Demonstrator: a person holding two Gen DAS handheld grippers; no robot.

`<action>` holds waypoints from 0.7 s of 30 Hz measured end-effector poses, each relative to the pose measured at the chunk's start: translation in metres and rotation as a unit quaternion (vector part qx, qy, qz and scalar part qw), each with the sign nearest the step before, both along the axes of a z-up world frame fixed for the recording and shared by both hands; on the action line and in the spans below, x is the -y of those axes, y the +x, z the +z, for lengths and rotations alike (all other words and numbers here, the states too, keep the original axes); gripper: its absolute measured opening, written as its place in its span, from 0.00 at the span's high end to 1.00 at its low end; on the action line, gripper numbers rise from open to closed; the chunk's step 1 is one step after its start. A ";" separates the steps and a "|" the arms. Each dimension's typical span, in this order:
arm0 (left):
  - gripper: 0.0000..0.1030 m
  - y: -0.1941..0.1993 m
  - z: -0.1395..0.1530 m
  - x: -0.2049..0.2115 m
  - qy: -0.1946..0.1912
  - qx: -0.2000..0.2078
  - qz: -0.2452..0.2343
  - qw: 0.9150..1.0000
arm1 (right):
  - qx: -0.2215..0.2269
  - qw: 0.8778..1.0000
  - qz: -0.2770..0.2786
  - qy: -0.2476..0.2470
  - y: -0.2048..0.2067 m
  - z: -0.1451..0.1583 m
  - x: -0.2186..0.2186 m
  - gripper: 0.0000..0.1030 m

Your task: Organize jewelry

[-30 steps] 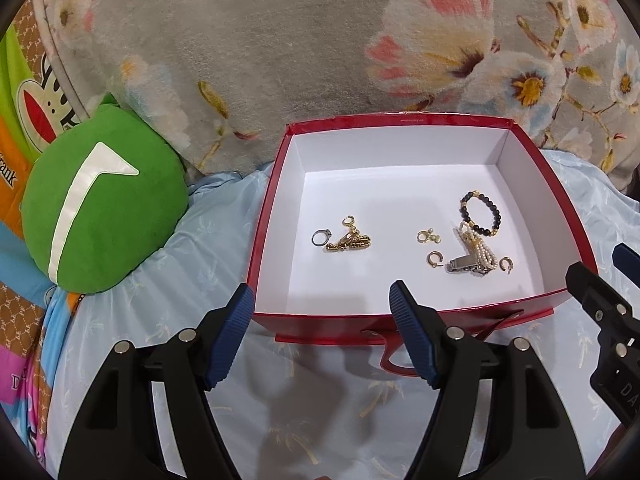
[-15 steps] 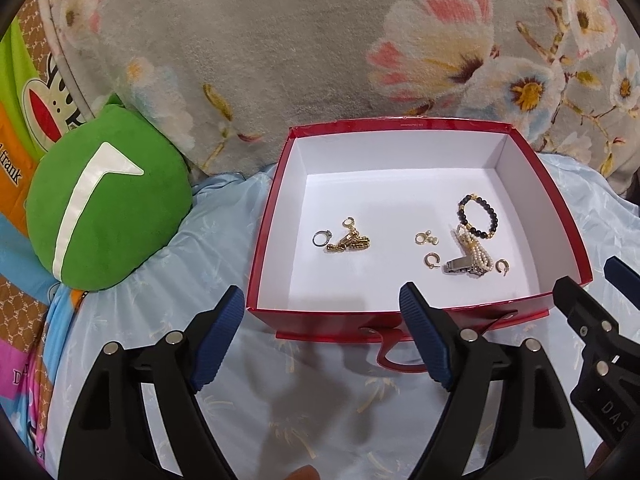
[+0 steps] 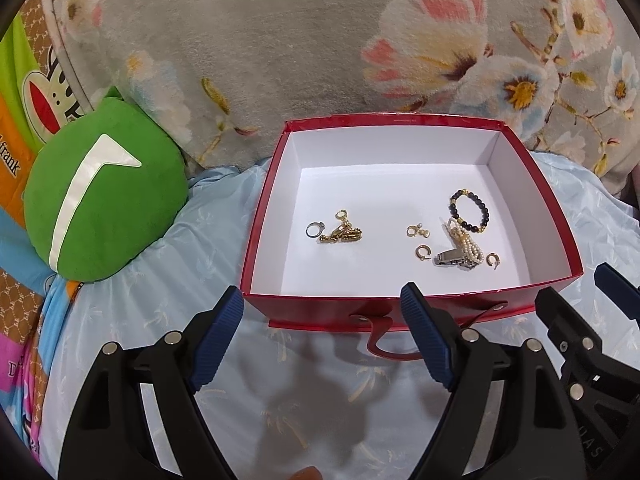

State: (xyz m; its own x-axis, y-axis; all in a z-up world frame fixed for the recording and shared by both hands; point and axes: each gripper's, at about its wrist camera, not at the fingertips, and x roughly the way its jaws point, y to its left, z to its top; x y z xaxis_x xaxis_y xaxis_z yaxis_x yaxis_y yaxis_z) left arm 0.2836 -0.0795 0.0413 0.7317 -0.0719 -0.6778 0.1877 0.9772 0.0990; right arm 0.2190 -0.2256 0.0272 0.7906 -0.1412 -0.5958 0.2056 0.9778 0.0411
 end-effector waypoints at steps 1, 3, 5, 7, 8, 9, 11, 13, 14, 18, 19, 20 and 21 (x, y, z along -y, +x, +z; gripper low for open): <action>0.24 0.000 0.000 0.000 0.000 -0.001 0.000 1.000 | 0.000 1.000 0.000 0.000 0.000 0.000 0.000 0.30; 0.24 0.000 -0.001 0.000 -0.001 -0.002 0.000 1.000 | 0.000 1.000 0.001 0.001 0.000 0.000 -0.001 0.30; 0.24 0.000 -0.002 0.000 -0.001 -0.003 0.001 1.000 | -0.001 1.000 0.001 0.000 0.001 0.000 -0.002 0.30; 0.24 0.001 -0.003 0.000 0.000 -0.004 0.000 1.000 | -0.001 1.000 0.000 0.001 0.001 0.000 -0.002 0.30; 0.23 0.001 -0.003 0.000 0.001 -0.004 -0.001 1.000 | -0.001 1.000 0.000 0.001 0.000 0.000 -0.002 0.30; 0.23 0.001 -0.003 0.000 0.001 -0.004 0.000 1.000 | -0.001 1.000 0.000 0.000 0.001 0.000 -0.002 0.30; 0.21 0.001 -0.003 -0.001 0.001 -0.005 0.001 1.000 | 0.000 1.000 0.000 0.002 0.000 0.000 -0.002 0.30; 0.20 0.002 -0.003 -0.001 0.001 -0.004 0.002 1.000 | -0.001 1.000 0.000 0.001 0.001 0.000 -0.002 0.30; 0.20 0.002 -0.003 -0.001 0.001 -0.003 0.002 1.000 | -0.001 1.000 0.000 0.001 0.001 0.000 -0.002 0.30; 0.20 0.001 -0.004 -0.001 0.001 -0.006 0.002 1.000 | -0.002 1.000 0.000 0.003 0.002 0.000 -0.002 0.29; 0.20 0.002 -0.004 0.000 0.001 -0.006 0.002 1.000 | -0.002 1.000 0.000 0.003 0.002 0.000 -0.002 0.29; 0.20 0.002 -0.005 -0.001 0.002 -0.007 0.001 1.000 | -0.002 1.000 0.001 0.003 0.001 0.000 -0.002 0.29; 0.20 0.002 -0.005 -0.001 0.002 -0.008 0.002 1.000 | -0.002 1.000 0.000 0.003 0.002 -0.001 -0.002 0.29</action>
State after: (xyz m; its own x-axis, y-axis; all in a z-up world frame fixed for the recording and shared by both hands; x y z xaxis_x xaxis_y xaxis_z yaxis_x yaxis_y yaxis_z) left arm 0.2856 -0.0789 0.0365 0.7216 -0.0675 -0.6890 0.1861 0.9775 0.0992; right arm 0.2209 -0.2240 0.0266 0.7876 -0.1386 -0.6004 0.2064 0.9774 0.0451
